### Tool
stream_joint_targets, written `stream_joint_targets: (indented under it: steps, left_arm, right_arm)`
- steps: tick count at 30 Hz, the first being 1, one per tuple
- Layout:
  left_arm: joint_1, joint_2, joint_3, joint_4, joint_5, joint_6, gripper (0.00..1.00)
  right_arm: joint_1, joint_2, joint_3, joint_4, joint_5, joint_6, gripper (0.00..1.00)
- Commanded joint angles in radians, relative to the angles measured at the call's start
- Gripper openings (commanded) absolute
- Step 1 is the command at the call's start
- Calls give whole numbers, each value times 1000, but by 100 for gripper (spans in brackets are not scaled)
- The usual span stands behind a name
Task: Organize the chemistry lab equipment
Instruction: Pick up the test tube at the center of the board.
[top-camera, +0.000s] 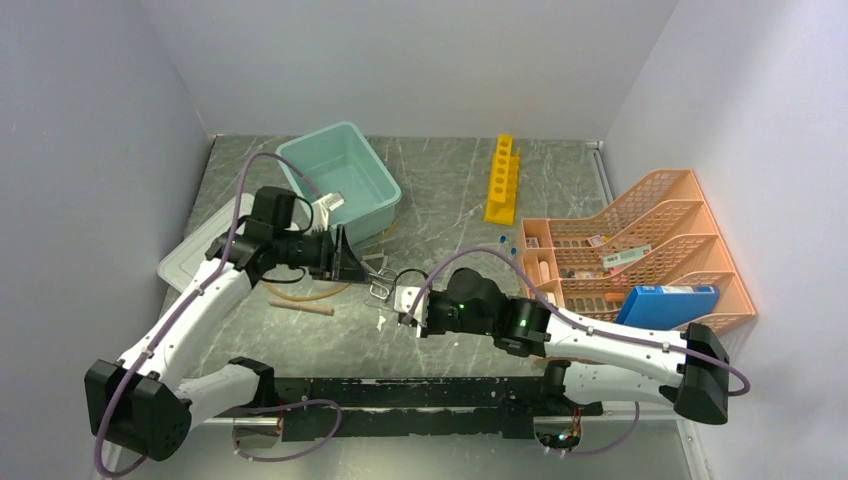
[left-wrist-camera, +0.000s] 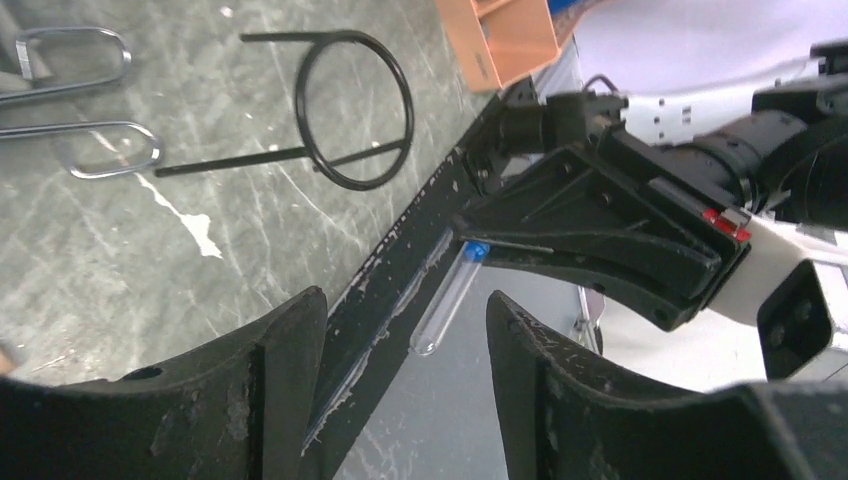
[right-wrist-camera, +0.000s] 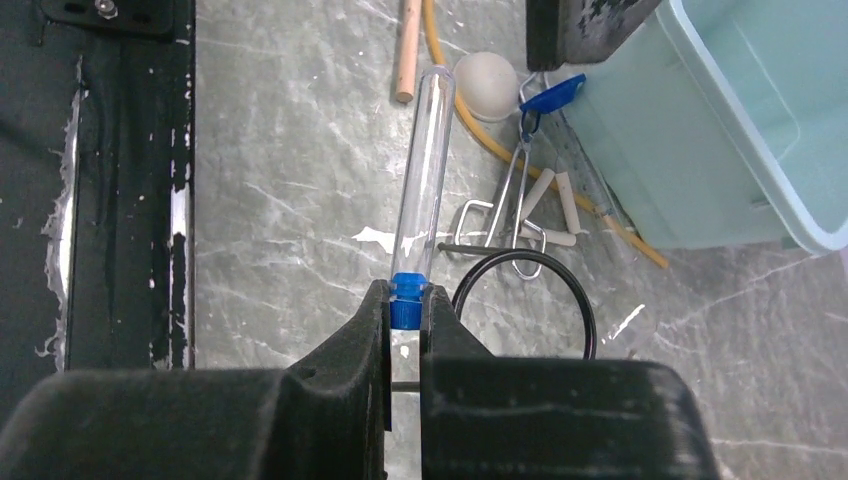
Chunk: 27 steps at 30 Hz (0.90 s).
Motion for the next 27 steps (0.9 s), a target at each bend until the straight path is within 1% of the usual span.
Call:
stream_joint_targets:
  steps: [1,5,7,12,18,23,27]
  left_arm:
    - [-74,-10,-18,-8,41,34,64]
    - [-189,17,-16,-18,45,45,63]
    - [-234,34,-11,-30,42,57,63]
    - [-300,54,4,-24,70,63,63]
    - [-330,39,23,-61,51,92,61]
    - [-329,28,17,-67,54,100,59]
    - [-329,34,22,-67,65,106,53]
  right_arm:
    - [-4,-33,8,-25,-45,-91,0]
    - [-4,-64,11,-56,-84,-126,0]
    - [-3,-78,20,-80,-104,-170,0]
    - [-4,-73,26,-127,-117,-280,0]
    - [-5,-53,89,-233,-164,-387,0]
    - [-4,-56,108,-259,-206,-432,0]
    - [-5,-26,137,-300,-210,-472,0]
